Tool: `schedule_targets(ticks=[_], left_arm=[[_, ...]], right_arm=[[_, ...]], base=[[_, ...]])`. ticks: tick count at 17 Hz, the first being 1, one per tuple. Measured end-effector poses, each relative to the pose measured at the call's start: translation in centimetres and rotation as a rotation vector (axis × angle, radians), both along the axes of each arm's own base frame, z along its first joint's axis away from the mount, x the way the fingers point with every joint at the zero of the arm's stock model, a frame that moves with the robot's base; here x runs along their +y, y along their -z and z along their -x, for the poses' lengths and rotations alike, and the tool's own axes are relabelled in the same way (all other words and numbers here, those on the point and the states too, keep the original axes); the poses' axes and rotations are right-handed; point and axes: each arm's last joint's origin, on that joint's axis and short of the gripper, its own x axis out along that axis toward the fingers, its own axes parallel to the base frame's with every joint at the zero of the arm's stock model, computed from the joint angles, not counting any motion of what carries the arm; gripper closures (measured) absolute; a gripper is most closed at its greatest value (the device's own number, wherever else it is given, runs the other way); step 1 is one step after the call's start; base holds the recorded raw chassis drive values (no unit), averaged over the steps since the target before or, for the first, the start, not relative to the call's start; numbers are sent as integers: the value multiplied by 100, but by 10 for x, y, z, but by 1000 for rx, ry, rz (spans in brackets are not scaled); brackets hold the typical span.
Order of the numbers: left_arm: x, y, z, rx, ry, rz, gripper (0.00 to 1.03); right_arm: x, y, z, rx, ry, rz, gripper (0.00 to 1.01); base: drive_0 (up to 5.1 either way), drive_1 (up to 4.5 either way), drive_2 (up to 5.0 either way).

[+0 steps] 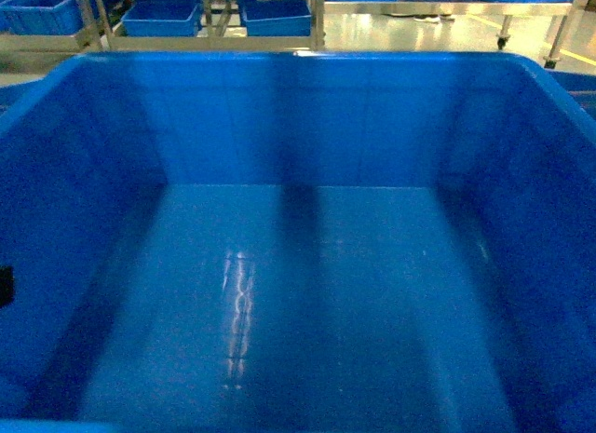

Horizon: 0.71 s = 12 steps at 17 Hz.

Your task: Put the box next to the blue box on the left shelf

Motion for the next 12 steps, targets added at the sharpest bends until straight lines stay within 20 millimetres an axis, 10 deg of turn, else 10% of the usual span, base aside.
schedule_targets(ticks=[6, 8, 10, 12], left_arm=[[-1, -44, 13, -307, -39, 80, 3], [-1, -54, 31, -433, -42, 87, 5], [3, -22, 47, -323, -57, 4, 5], [7, -26, 46, -411, 34, 64, 13]], right_arm=[[1, -45, 4, -344, 26, -45, 2], [-12, -51, 17, -511, 147, 15, 3], [-25, -25, 29, -459, 249, 160, 3], [-35, -20, 33, -448, 72, 63, 20]], base=[[0, 0, 0], [0, 0, 0], [0, 0, 0], [0, 0, 0]])
